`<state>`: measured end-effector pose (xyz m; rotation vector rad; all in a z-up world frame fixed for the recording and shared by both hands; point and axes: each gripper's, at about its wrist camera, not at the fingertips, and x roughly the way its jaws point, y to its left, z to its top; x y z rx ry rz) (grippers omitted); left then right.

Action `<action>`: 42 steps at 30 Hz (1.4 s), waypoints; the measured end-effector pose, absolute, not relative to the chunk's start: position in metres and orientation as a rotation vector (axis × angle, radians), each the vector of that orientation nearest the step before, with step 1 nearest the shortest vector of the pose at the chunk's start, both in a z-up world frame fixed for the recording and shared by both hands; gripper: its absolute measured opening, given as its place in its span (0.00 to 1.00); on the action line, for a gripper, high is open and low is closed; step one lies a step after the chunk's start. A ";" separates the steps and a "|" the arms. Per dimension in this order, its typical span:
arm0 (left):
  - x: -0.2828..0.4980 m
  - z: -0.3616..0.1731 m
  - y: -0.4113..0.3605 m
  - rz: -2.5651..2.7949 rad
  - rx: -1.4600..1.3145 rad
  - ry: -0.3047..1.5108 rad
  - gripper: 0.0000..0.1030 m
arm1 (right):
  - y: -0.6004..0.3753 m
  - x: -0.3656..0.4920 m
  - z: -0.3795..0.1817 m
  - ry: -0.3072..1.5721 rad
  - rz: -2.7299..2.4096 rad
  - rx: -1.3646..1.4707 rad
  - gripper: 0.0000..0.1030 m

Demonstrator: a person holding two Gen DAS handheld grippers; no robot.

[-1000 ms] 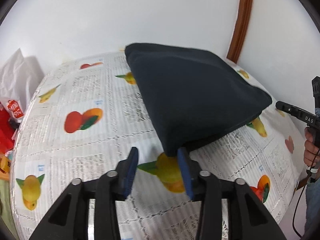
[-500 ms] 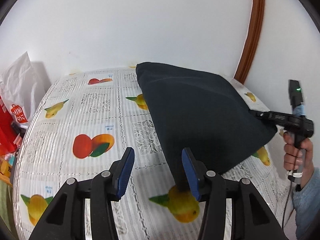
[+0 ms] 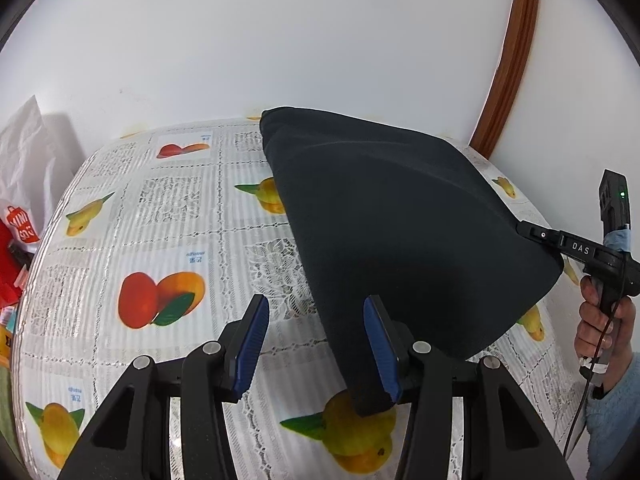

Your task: Fold small clothes

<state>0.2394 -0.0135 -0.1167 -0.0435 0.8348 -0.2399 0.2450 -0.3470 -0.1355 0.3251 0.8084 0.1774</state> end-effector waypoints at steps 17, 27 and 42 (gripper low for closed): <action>0.245 -0.117 -0.009 -0.235 -0.083 0.873 0.46 | -0.325 0.290 -0.114 0.879 0.167 0.190 0.25; 0.243 -0.121 -0.011 -0.250 -0.076 0.887 0.45 | -0.340 0.294 -0.125 0.839 0.187 0.296 0.03; 0.230 -0.123 -0.015 -0.258 -0.076 0.893 0.46 | -0.323 0.217 -0.118 0.826 0.093 0.092 0.14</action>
